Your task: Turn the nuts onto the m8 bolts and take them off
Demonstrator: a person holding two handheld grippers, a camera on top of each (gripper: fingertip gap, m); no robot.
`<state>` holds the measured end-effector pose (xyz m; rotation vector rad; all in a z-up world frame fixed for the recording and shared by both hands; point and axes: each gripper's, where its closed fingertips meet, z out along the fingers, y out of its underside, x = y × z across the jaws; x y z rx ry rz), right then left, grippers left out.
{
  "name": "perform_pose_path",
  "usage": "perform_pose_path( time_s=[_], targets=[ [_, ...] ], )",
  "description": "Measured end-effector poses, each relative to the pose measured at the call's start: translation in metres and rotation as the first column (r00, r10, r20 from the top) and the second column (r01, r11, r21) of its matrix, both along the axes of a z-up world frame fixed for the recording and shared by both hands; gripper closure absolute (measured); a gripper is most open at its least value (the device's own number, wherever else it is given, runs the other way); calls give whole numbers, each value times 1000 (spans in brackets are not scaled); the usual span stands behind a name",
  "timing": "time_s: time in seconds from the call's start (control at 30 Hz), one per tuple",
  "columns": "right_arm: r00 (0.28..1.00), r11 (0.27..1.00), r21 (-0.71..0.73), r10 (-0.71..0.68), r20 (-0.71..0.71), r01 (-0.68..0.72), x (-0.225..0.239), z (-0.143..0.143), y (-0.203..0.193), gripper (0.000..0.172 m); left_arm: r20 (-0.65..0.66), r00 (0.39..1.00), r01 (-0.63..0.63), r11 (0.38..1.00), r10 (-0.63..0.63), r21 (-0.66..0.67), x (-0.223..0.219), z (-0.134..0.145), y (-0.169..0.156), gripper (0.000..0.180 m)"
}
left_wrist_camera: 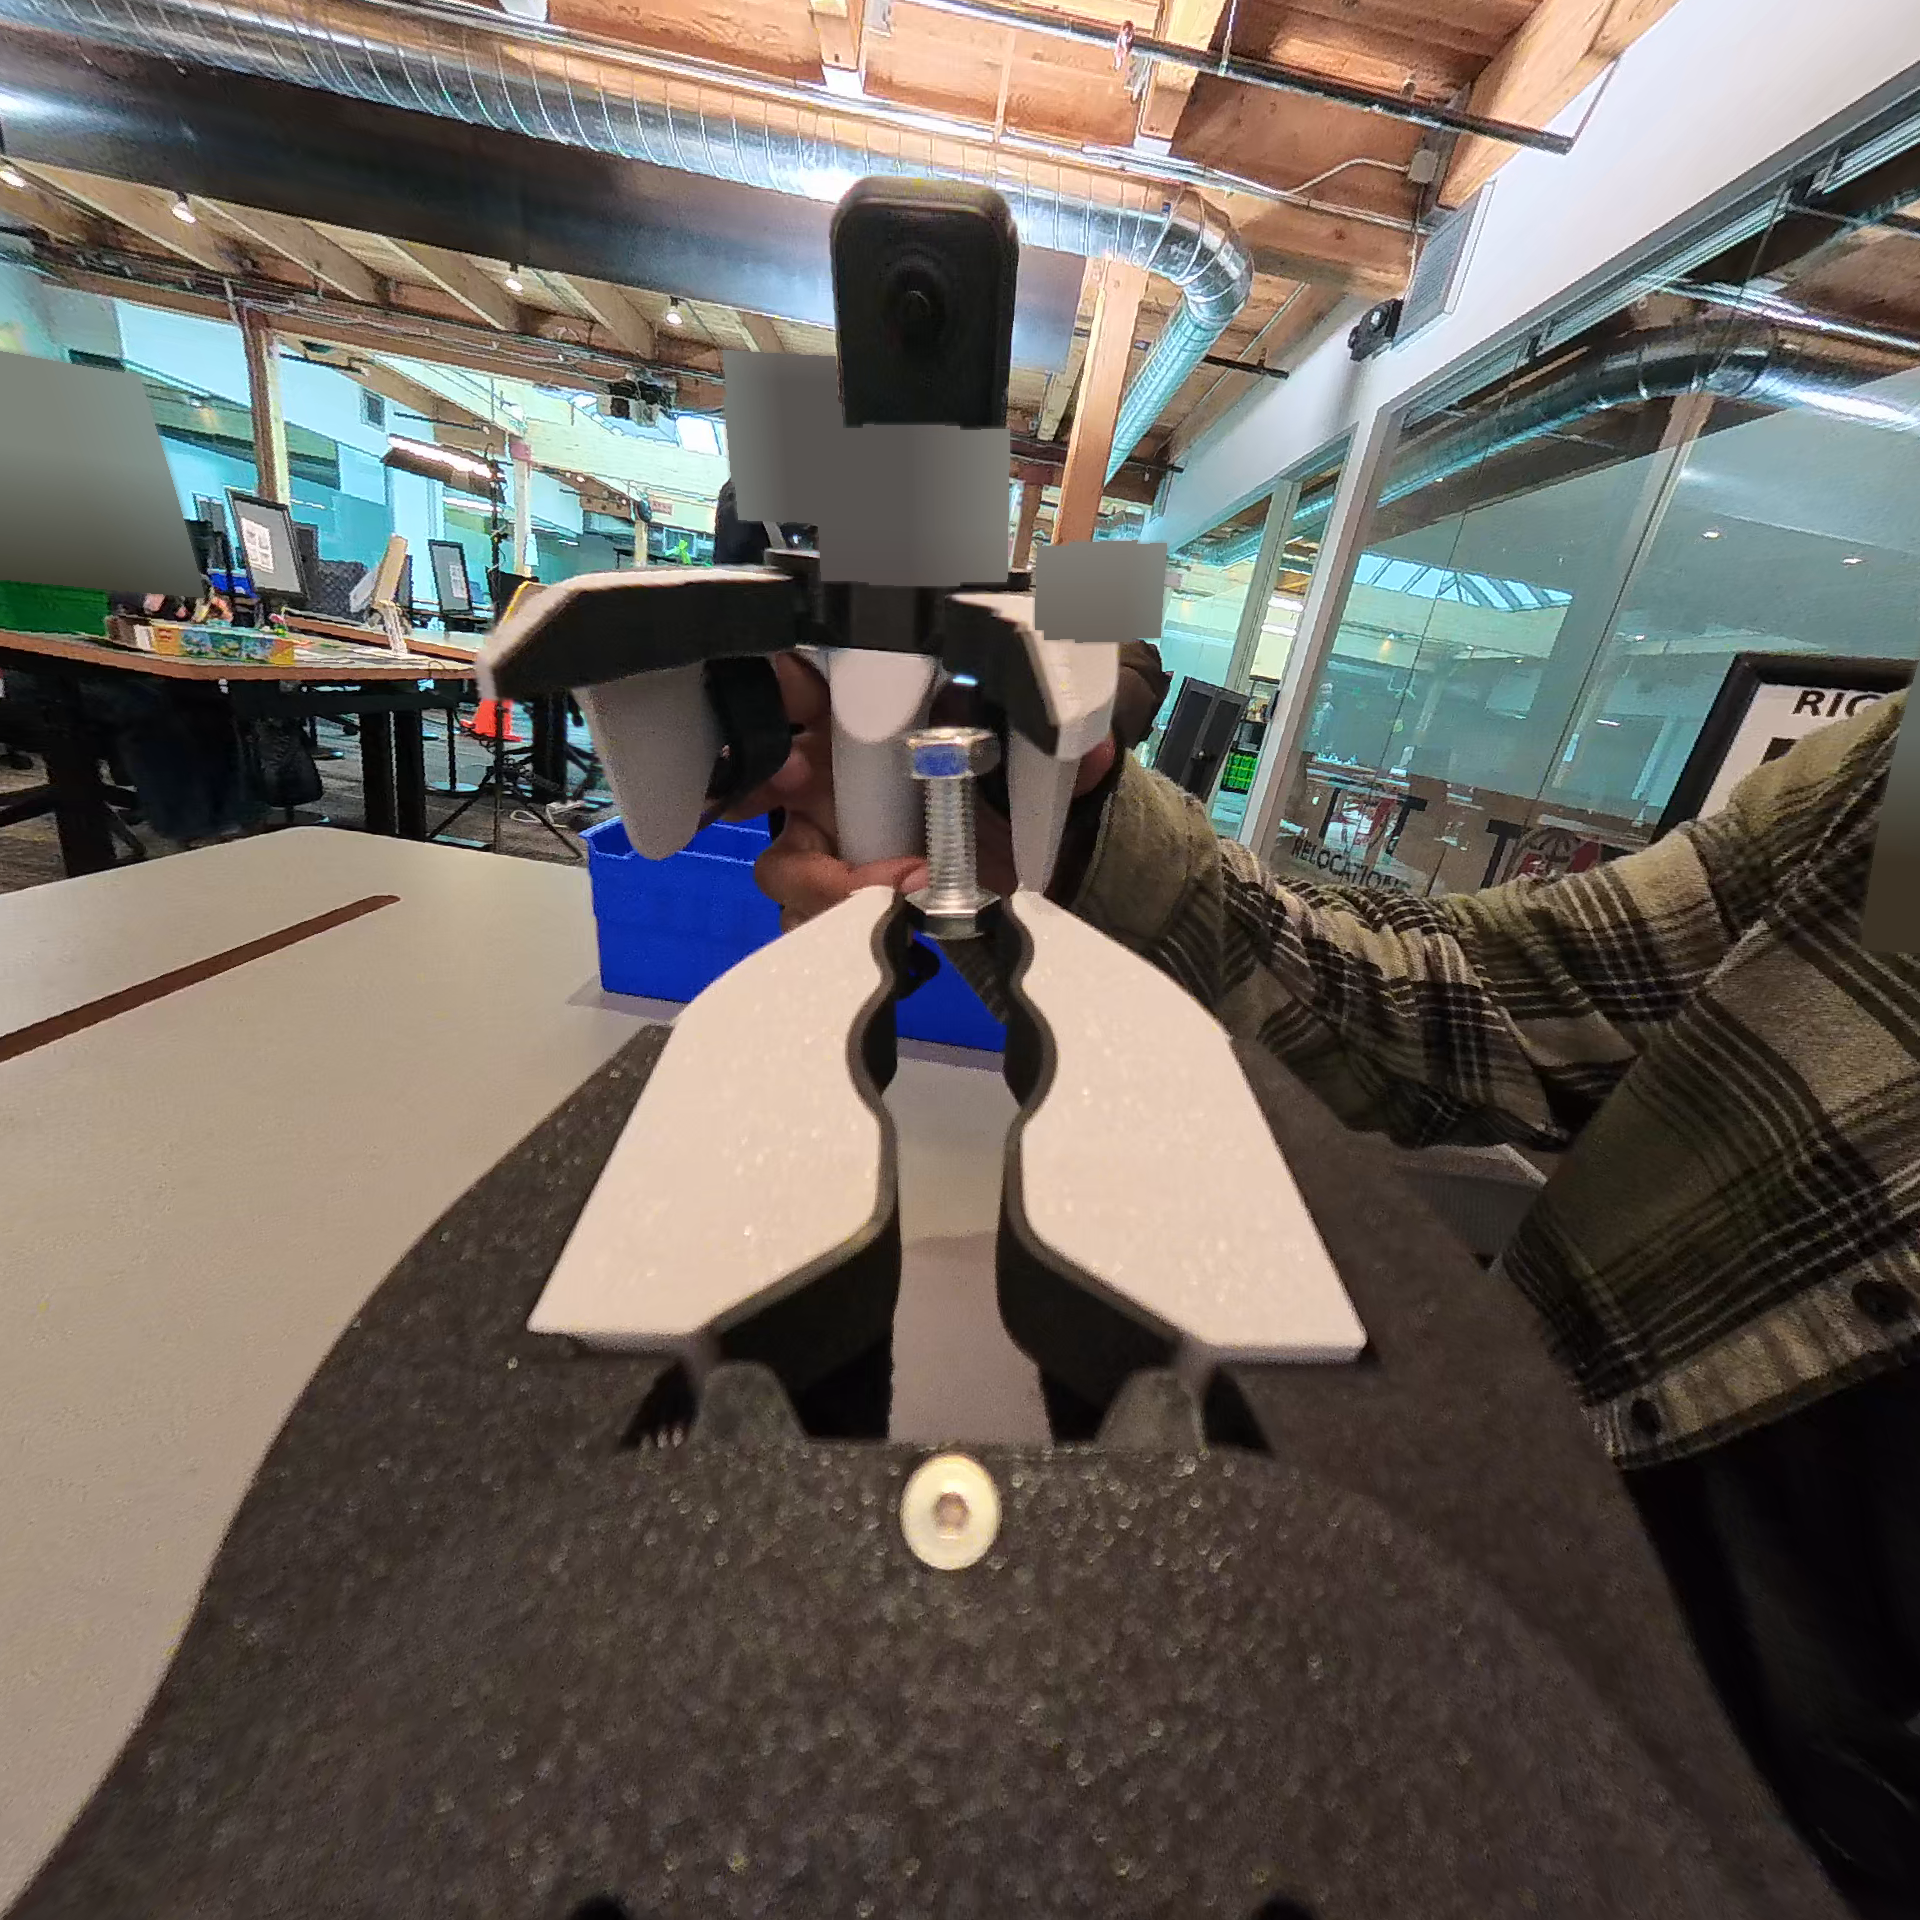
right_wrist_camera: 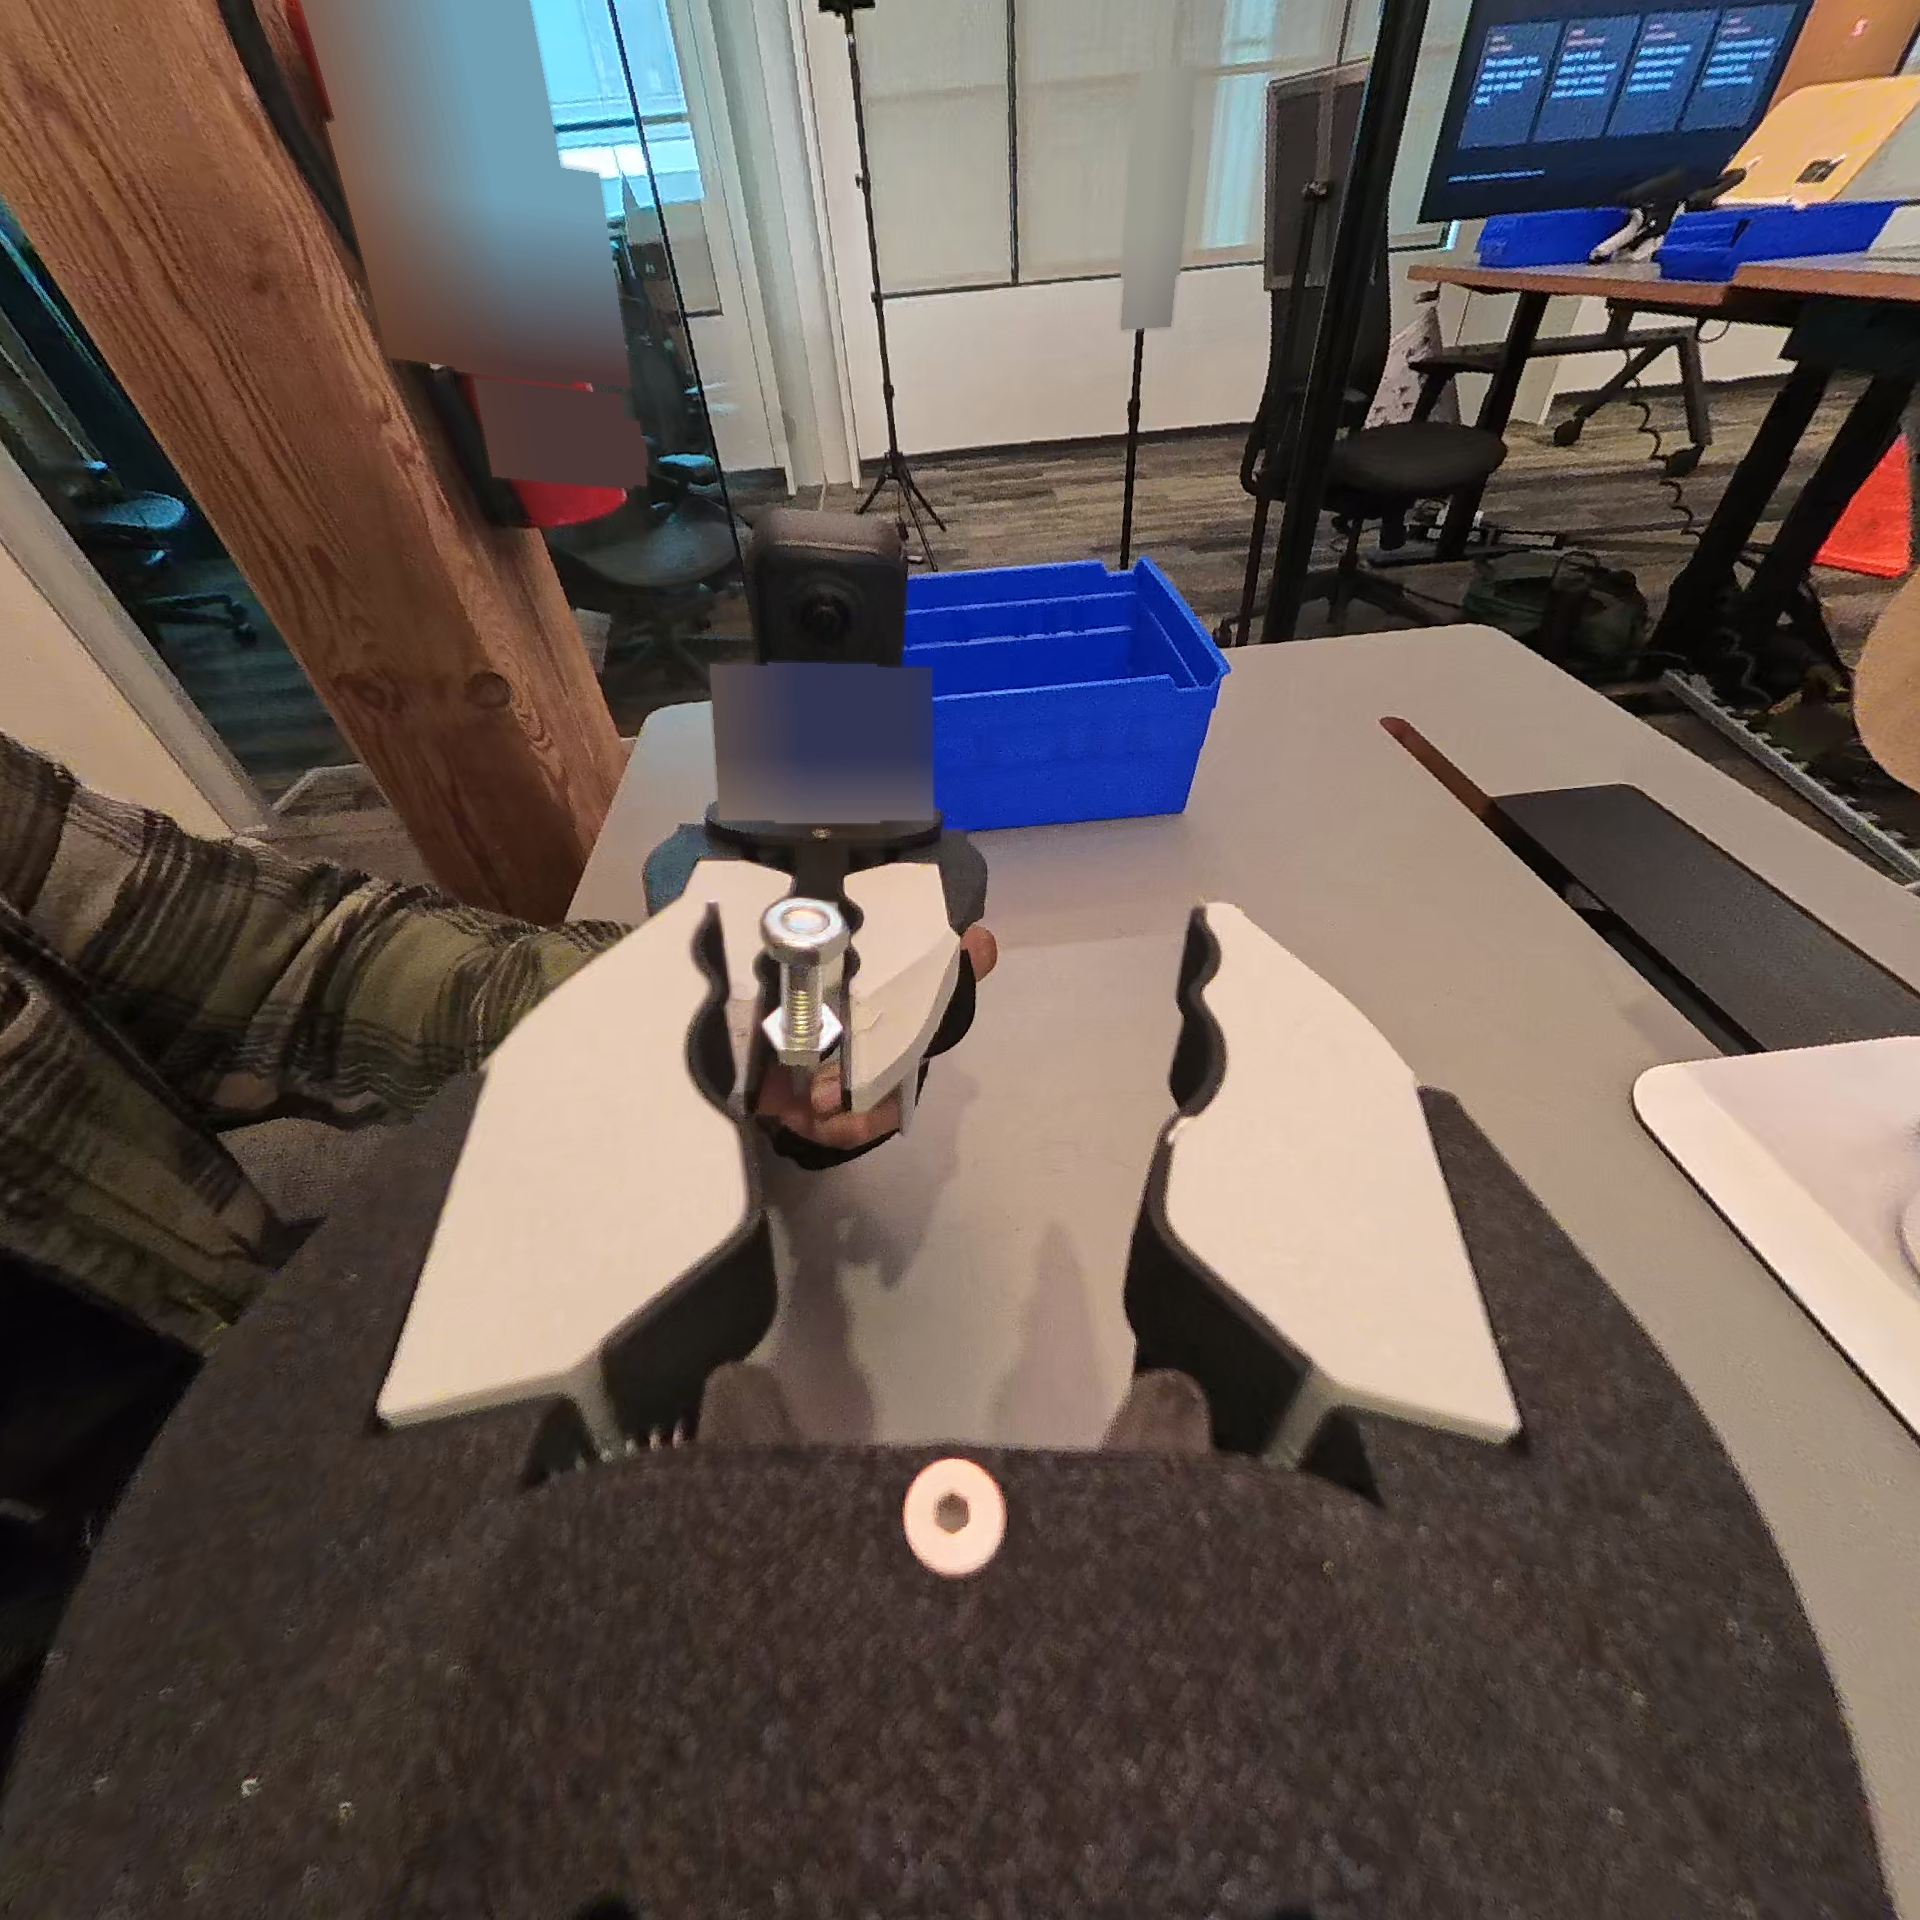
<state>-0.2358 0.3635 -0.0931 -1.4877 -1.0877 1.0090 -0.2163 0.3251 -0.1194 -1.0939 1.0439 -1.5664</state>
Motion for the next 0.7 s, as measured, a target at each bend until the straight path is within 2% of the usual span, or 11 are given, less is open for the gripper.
perform_pose_path(
  time_s=[0.1,0.27,0.33,0.47,0.6,0.7],
  targets=[
    [1000,1000,-26,15,-6,-15,0,0,-3,93,1,1000,-14,1000,14,4,-1,0,2,165],
    [998,998,-37,50,39,-48,-2,-2,-18,120,-19,999,-38,999,39,16,0,-2,4,165],
    [995,997,-51,61,75,-57,-4,-5,-21,125,-33,998,-44,999,45,29,2,-4,3,165],
    [992,996,-69,63,110,-55,-6,-6,-20,128,-30,999,-36,999,37,32,2,-3,1,165],
    [992,999,-52,-7,129,14,5,-7,-8,118,-21,999,-36,999,36,26,1,-2,2,165],
    [990,998,-27,-48,130,52,15,-5,-2,116,-13,999,-30,999,30,23,0,-1,1,165]
  ],
)
